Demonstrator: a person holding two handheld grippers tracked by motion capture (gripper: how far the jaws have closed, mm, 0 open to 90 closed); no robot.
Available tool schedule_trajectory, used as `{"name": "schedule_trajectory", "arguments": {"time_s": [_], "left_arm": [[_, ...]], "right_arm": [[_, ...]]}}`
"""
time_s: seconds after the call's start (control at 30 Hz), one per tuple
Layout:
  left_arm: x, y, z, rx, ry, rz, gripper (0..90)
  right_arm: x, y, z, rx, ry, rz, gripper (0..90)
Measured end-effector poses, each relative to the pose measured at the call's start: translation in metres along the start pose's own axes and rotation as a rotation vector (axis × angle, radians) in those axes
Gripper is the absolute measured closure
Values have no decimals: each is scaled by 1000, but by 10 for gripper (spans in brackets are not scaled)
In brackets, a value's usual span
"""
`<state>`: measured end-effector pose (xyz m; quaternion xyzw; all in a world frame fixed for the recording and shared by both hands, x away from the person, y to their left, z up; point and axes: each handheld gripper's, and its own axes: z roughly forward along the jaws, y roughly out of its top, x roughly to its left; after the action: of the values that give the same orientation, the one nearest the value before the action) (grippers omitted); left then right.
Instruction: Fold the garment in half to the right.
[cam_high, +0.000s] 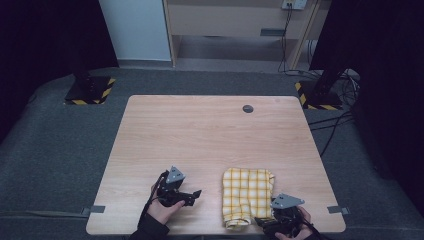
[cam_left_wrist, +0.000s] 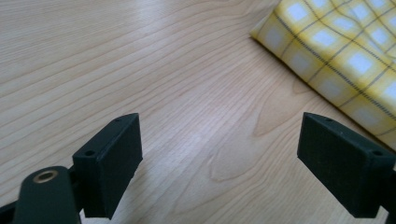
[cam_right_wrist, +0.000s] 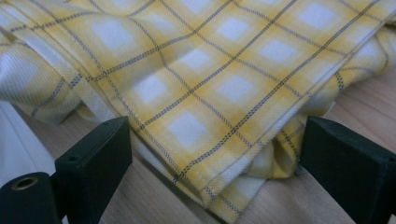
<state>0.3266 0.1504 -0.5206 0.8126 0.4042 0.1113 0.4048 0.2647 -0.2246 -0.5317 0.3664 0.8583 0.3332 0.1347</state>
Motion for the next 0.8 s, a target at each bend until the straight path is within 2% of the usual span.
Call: {"name": "schedule_trajectory", "arguments": {"time_s": [0.37,0.8], "left_arm": [[21,-8,-8,32,73,-20,119],[49,-23,-19,50,165,-89,114]], "right_arm": [[2,-3,2,15,-3,-11,82],[2,-3,3,10,0,0,61]]}}
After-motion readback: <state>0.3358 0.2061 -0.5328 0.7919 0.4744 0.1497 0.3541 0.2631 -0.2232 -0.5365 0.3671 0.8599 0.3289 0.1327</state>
